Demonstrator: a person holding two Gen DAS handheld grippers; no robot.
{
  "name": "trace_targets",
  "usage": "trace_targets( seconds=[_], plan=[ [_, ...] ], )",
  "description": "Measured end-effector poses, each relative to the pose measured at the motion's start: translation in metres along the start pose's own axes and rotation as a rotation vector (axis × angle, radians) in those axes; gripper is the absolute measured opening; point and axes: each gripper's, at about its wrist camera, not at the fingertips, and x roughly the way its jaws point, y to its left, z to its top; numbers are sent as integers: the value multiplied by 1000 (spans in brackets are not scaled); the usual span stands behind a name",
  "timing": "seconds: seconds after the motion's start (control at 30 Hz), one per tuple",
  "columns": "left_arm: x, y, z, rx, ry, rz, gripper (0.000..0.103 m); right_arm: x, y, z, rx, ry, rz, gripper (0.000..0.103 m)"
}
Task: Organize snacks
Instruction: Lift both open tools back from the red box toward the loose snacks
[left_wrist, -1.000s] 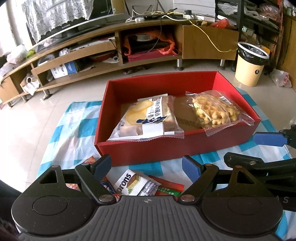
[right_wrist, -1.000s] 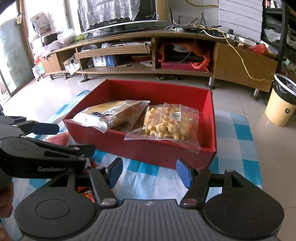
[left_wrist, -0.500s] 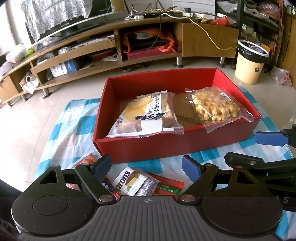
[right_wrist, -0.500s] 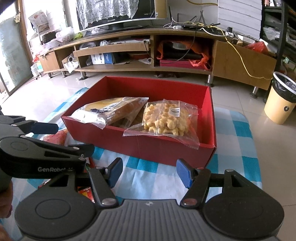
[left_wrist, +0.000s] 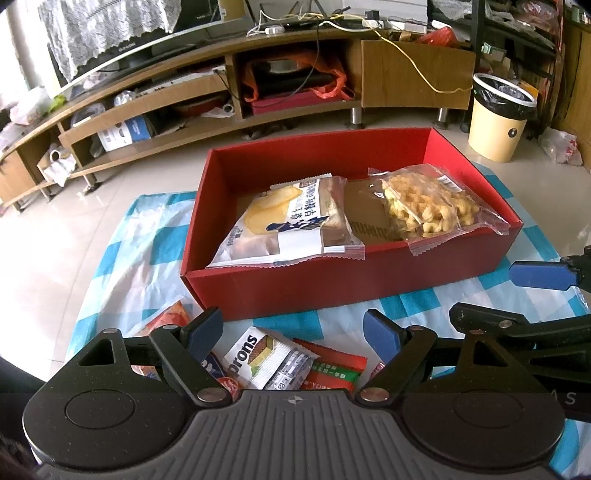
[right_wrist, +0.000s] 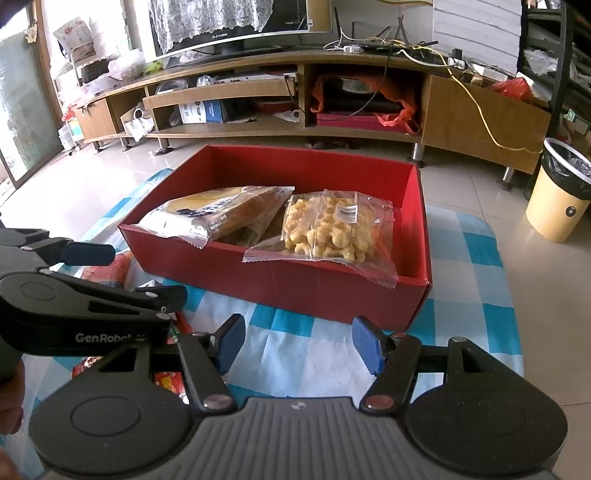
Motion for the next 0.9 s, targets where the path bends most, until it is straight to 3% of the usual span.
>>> trace_targets(
  seconds=[0.9],
  plan=[
    [3, -2, -5, 14, 13, -3, 89, 1, -1, -2, -21, 21, 7, 62]
  ],
)
